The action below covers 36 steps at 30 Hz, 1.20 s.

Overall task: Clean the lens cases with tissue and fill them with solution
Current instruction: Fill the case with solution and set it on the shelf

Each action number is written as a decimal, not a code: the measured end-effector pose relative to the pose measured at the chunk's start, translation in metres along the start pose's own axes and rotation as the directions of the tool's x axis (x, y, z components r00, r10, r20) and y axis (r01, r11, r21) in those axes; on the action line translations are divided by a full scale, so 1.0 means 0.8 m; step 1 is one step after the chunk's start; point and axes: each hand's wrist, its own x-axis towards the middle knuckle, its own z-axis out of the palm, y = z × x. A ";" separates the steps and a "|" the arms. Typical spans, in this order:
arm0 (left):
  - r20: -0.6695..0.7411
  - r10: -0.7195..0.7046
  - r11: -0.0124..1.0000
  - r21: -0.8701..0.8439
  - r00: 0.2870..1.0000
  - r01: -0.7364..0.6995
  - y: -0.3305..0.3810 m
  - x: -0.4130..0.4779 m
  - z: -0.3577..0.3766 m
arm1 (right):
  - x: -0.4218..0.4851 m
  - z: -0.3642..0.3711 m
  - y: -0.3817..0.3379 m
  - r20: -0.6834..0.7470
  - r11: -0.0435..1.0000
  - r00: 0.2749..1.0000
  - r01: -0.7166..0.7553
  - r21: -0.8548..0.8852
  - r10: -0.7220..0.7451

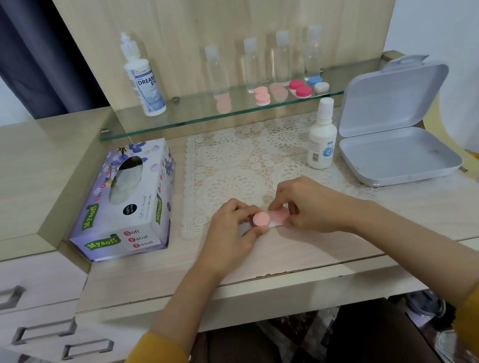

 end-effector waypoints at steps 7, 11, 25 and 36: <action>-0.003 0.003 1.000 0.023 1.000 -0.003 0.002 0.001 0.000 | 0.001 0.006 0.002 -0.004 0.999 1.000 -0.015 -0.044 0.015; -0.014 0.014 1.000 0.015 1.000 -0.014 0.001 0.001 0.000 | -0.002 0.011 0.004 -0.039 0.999 0.999 -0.006 -0.032 0.005; 0.022 0.013 0.999 -0.031 1.000 -0.013 -0.003 -0.001 -0.006 | -0.011 0.026 0.007 -0.189 0.992 0.982 -0.008 0.122 0.031; 0.208 0.016 0.993 0.108 0.978 -0.039 0.008 0.006 -0.031 | -0.040 0.012 0.034 -0.249 0.976 0.950 -0.151 0.158 0.187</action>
